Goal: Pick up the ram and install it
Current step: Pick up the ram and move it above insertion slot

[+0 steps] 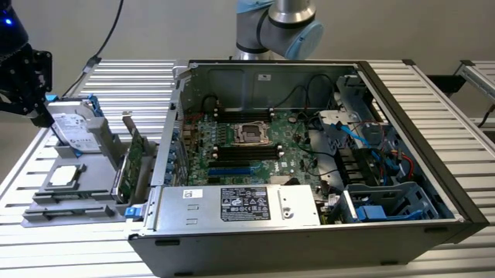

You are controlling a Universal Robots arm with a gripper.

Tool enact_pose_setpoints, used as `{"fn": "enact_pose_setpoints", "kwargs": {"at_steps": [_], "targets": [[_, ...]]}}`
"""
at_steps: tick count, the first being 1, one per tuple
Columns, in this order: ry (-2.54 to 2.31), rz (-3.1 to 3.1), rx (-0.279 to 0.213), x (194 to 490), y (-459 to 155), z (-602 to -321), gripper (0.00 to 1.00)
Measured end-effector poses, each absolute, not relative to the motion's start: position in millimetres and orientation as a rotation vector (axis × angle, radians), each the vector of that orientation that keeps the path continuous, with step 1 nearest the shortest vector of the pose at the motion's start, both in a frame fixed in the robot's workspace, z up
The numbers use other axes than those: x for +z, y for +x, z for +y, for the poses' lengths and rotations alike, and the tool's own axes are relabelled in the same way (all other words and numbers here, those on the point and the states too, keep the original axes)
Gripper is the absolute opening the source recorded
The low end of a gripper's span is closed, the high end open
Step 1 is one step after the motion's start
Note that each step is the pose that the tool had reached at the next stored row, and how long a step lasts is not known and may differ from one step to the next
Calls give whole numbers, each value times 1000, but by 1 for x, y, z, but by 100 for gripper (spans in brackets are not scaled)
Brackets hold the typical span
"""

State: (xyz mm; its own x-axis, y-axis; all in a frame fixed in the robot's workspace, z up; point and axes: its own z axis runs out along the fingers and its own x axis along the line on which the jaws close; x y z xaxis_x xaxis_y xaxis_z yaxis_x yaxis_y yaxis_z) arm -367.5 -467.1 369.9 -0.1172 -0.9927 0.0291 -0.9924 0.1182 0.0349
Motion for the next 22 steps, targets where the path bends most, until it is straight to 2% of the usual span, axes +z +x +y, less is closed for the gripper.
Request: {"fn": "enact_pose_setpoints", "kwargs": {"at_steps": [10, 12, 14, 15, 22], "targets": [[2154, -2213, 1, 369, -368, -467, 11], [2154, -2213, 1, 369, -368, -467, 23], [2155, -2212, 1, 369, -368, -467, 23], [2157, -2211, 1, 368, -369, -467, 30], [2186, -2182, 2, 358, -373, -470, 30]]}}
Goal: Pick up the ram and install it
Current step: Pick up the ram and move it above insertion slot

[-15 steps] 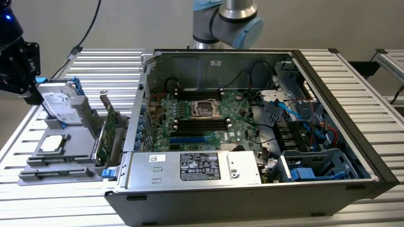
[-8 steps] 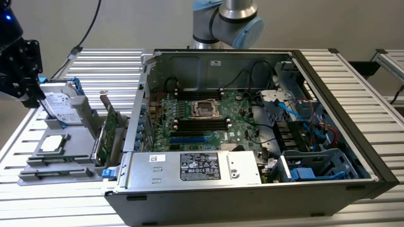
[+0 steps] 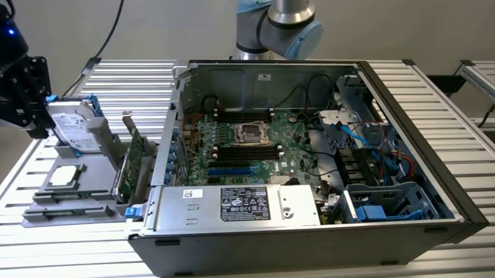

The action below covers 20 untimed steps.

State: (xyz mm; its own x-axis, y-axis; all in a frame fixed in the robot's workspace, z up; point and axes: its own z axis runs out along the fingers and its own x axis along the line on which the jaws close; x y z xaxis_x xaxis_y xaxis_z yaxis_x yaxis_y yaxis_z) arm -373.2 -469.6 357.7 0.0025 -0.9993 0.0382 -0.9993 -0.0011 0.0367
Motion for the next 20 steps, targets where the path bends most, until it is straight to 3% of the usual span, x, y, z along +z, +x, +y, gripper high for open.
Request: {"fn": "enact_pose_setpoints", "kwargs": {"at_steps": [20], "targets": [[2230, -2142, -2, 321, -387, -494, 30]]}}
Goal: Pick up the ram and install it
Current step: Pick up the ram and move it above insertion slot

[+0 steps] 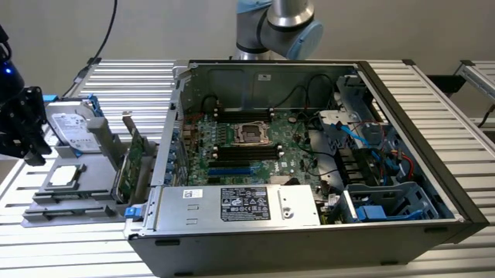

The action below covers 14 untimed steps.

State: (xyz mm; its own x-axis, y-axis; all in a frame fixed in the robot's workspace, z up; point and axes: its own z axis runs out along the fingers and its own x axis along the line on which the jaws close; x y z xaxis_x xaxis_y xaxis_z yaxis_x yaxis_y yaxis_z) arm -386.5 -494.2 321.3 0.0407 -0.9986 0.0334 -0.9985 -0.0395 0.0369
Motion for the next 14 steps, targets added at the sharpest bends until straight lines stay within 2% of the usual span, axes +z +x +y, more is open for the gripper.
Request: {"fn": "enact_pose_setpoints", "kwargs": {"at_steps": [14], "targets": [[2233, -2145, -6, 296, -387, -506, 30]]}}
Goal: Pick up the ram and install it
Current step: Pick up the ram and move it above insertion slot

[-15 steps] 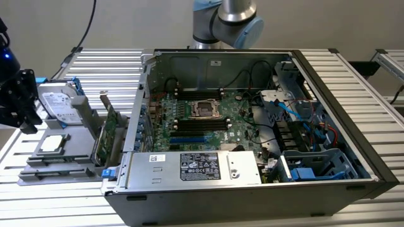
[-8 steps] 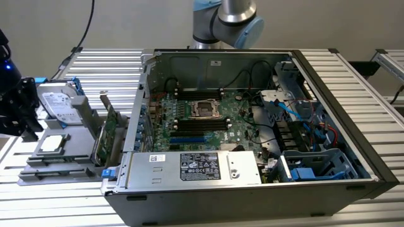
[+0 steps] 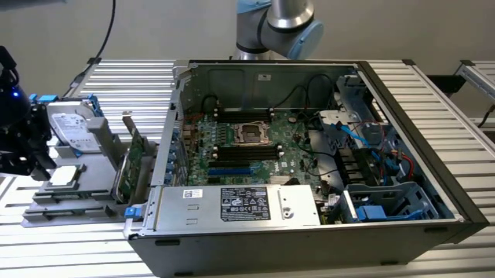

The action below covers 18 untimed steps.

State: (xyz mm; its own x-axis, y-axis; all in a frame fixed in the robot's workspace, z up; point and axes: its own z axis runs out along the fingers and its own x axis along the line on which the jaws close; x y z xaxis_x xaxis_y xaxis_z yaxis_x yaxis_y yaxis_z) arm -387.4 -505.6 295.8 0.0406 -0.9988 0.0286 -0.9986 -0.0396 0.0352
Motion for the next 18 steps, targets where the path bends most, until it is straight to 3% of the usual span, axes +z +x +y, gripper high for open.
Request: {"fn": "enact_pose_setpoints", "kwargs": {"at_steps": [18], "targets": [[2233, -2145, -6, 263, -377, -522, 30]]}}
